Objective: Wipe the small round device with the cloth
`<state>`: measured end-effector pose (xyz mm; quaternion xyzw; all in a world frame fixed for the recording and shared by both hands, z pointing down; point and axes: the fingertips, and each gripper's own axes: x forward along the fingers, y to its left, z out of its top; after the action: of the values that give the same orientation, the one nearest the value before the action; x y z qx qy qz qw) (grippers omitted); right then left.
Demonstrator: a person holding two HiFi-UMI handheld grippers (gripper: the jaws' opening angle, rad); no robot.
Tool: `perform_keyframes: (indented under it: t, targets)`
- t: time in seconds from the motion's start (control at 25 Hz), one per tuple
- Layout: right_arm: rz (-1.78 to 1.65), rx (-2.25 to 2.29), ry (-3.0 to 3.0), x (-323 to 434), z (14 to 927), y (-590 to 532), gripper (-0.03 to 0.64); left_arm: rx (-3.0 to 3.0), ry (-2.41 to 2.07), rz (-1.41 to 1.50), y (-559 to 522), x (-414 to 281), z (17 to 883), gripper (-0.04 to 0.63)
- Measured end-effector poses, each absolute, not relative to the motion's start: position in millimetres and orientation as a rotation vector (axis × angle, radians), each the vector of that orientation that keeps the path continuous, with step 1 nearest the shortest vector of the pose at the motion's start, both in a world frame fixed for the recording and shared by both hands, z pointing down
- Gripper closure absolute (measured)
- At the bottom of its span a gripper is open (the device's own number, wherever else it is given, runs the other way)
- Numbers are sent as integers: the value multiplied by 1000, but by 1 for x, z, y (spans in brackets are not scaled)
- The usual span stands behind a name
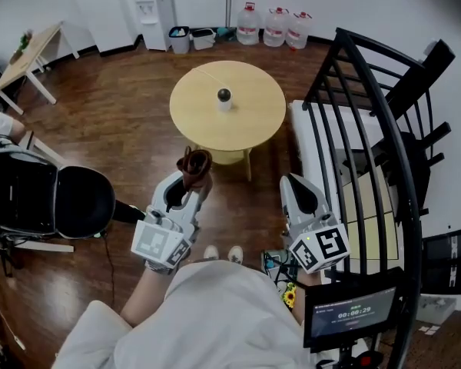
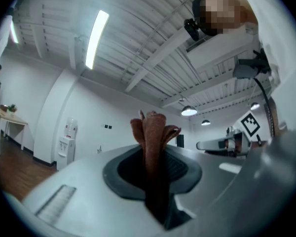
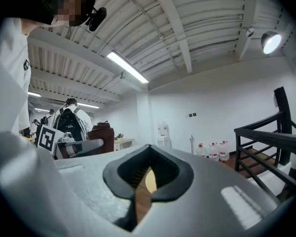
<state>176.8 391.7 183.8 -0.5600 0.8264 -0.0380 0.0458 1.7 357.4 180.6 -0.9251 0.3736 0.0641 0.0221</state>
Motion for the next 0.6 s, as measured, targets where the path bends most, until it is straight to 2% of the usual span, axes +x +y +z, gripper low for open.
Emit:
perform_keyframes:
  t: [0.6]
  targets:
    - [-26,-1819,2551,150,176,380,614,-2911,1062,90,344,-9,183,520]
